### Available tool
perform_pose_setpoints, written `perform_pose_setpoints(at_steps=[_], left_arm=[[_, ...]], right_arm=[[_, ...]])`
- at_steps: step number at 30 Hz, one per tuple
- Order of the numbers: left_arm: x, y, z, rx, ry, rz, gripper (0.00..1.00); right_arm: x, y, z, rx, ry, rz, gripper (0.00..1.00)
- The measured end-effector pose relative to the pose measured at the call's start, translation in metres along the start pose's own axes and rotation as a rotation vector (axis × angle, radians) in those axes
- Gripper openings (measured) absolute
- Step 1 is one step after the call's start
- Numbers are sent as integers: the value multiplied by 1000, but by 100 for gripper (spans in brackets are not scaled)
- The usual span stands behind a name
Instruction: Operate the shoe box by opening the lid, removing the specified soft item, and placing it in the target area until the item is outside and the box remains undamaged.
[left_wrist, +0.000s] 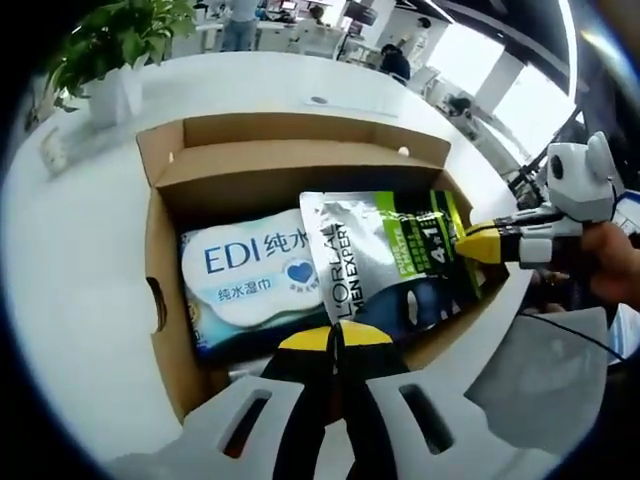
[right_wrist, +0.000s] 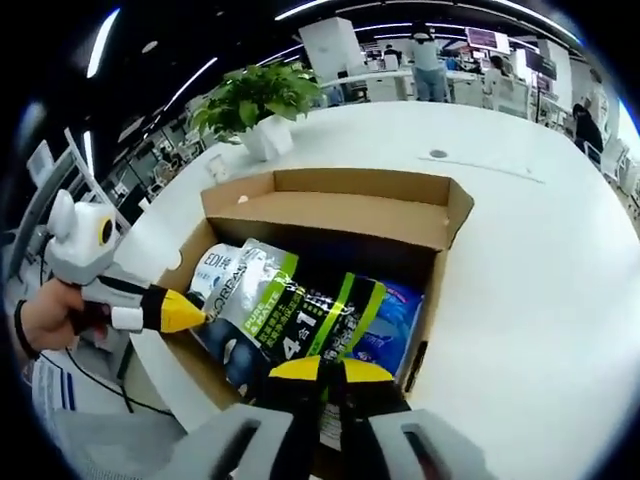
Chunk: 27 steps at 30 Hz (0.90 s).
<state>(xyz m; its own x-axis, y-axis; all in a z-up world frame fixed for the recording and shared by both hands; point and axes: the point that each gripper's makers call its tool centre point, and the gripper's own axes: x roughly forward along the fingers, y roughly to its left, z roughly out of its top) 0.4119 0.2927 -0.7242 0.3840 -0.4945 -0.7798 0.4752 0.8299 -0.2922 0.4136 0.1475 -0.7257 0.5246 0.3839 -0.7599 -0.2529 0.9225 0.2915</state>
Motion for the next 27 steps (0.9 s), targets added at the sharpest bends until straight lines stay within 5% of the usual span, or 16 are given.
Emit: perform_pose_setpoints(at_steps=[17, 27], left_arm=[[-6, -10, 11, 78, -28, 13, 0], [-18, -30, 36, 115, -78, -6, 0]], right_arm=[[-12, -1, 9, -5, -35, -3, 0], [-35, -8, 28, 0, -87, -12, 0]])
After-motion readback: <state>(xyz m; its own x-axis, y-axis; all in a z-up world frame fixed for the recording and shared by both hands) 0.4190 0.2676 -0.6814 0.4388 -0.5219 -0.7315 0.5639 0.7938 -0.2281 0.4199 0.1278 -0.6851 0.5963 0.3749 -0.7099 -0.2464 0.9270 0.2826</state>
